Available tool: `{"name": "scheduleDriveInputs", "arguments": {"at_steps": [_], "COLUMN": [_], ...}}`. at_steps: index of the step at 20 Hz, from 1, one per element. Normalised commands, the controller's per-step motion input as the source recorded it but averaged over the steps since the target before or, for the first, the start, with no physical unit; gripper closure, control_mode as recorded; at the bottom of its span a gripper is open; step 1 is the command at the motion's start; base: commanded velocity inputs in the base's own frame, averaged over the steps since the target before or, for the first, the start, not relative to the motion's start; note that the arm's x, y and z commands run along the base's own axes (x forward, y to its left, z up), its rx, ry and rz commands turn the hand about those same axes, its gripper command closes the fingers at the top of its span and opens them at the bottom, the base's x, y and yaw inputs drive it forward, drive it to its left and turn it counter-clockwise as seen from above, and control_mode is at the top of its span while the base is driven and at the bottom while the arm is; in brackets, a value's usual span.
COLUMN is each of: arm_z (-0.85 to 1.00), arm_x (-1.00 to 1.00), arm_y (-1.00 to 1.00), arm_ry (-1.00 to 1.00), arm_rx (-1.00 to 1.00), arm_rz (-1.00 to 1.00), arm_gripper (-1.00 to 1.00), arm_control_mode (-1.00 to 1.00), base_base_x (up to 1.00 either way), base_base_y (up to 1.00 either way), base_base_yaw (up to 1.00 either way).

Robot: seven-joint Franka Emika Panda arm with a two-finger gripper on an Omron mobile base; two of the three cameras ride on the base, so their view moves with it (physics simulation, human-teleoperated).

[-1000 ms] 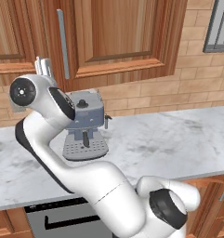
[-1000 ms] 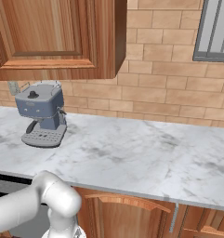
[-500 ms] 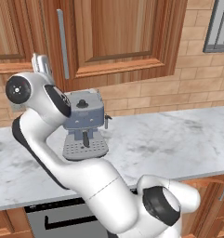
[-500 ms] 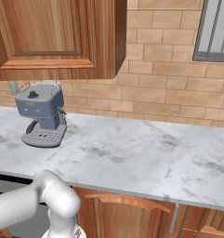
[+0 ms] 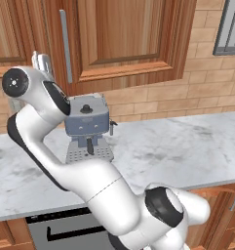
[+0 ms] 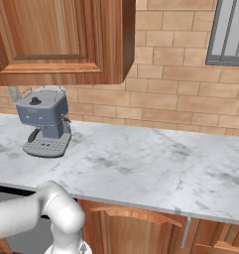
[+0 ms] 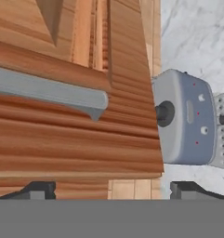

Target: Open the cabinet, pick the kettle from the cabinet, and place it in the sink.

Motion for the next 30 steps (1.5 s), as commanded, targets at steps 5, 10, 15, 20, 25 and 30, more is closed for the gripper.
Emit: {"name": "scheduleDriveInputs", "arguments": {"at_steps": [5, 10, 15, 20, 25, 30], "arm_z": [-0.28, -0.31, -0.25, -0.21, -0.15, -0.13], "arm_x": [0.00, 0.01, 0.03, 0.02, 0.02, 0.01], "arm_y": [0.44, 0.46, 0.42, 0.38, 0.33, 0.26], "arm_ry": [0.00, 0.00, -0.01, -0.03, -0.02, 0.00], "arm_rx": [0.24, 0.23, 0.23, 0.17, 0.13, 0.13], "arm_rz": [-0.12, -0.15, -0.14, -0.16, -0.21, -0.23], "arm_gripper": [-1.00, -1.00, -1.00, -1.00, -1.00, -1.00], "arm_control_mode": [-1.00, -1.00, -1.00, -1.00, -1.00, -1.00], "base_base_x": [0.00, 0.00, 0.00, 0.00, 0.00, 0.00], "base_base_y": [0.00, 0.00, 0.00, 0.00, 0.00, 0.00], "base_base_yaw": [0.00, 0.00, 0.00, 0.00, 0.00, 0.00]}}
